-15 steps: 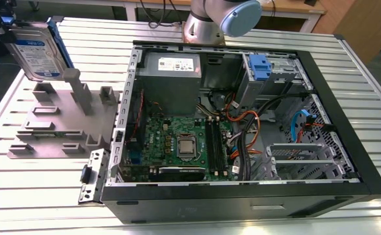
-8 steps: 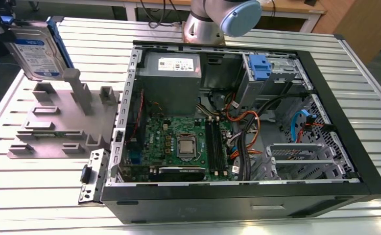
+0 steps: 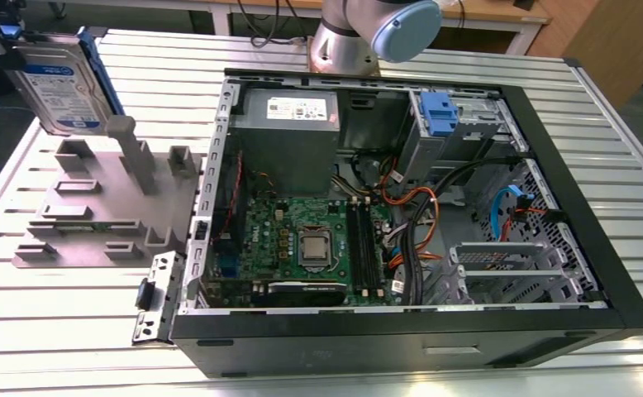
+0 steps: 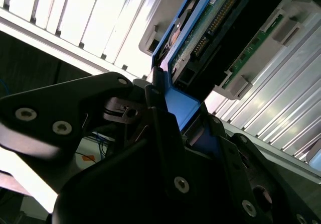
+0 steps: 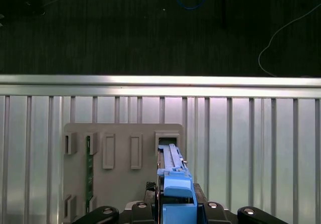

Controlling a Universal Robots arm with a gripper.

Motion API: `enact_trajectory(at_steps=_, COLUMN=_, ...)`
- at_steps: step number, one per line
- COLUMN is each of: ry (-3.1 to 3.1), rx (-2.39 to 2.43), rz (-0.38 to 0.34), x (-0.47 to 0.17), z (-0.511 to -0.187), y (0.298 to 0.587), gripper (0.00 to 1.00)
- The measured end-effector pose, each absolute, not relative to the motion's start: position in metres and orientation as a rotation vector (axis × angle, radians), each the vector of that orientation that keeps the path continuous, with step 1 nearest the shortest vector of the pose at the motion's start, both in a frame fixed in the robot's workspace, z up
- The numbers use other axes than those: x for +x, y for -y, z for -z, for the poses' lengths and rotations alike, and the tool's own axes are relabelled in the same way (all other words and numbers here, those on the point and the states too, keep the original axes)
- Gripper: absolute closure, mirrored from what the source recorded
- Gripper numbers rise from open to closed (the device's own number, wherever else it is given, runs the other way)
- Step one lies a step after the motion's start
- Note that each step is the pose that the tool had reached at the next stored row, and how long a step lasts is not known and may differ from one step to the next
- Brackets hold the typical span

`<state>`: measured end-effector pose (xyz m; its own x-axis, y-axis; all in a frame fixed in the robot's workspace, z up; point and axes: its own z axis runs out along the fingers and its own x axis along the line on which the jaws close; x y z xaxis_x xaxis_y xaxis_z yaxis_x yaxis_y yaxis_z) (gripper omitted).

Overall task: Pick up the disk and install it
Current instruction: 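Pick up the disk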

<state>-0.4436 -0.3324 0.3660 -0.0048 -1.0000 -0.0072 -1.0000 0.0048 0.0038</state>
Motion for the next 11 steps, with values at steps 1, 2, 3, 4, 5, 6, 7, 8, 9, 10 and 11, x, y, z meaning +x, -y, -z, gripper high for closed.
enact_trajectory(at_steps=1, ry=-2.225, rx=-2.215, rz=-0.012, x=-0.4436, z=-0.3663, y=0.3325, gripper=0.64)
enact_trajectory(at_steps=2, ry=-2.225, rx=-2.215, rz=-0.012, x=-0.4436, z=-0.3666, y=0.3324, gripper=0.64)
enact_trajectory(at_steps=3, ry=-2.225, rx=-2.215, rz=-0.011, x=-0.4436, z=-0.3669, y=0.3324, gripper=0.64)
enact_trajectory(at_steps=4, ry=-2.225, rx=-2.215, rz=-0.011, x=-0.4436, z=-0.3672, y=0.3324, gripper=0.64)
enact_trajectory(at_steps=5, ry=-2.225, rx=-2.215, rz=-0.011, x=-0.4435, z=-0.3675, y=0.3324, gripper=0.64)
enact_trajectory(at_steps=6, ry=-2.226, rx=-2.215, rz=-0.011, x=-0.4436, z=-0.3678, y=0.3324, gripper=0.64)
enact_trajectory(at_steps=7, ry=-2.226, rx=-2.215, rz=-0.010, x=-0.4436, z=-0.3681, y=0.3324, gripper=0.64)
enact_trajectory(at_steps=8, ry=-2.226, rx=-2.215, rz=-0.010, x=-0.4436, z=-0.3684, y=0.3324, gripper=0.64)
enact_trajectory(at_steps=9, ry=-2.226, rx=-2.215, rz=-0.010, x=-0.4436, z=-0.3687, y=0.3324, gripper=0.64)
enact_trajectory(at_steps=10, ry=-2.226, rx=-2.215, rz=-0.010, x=-0.4436, z=-0.3689, y=0.3324, gripper=0.64)
enact_trajectory(at_steps=11, ry=-2.226, rx=-2.216, rz=-0.009, x=-0.4436, z=-0.3692, y=0.3324, gripper=0.64)
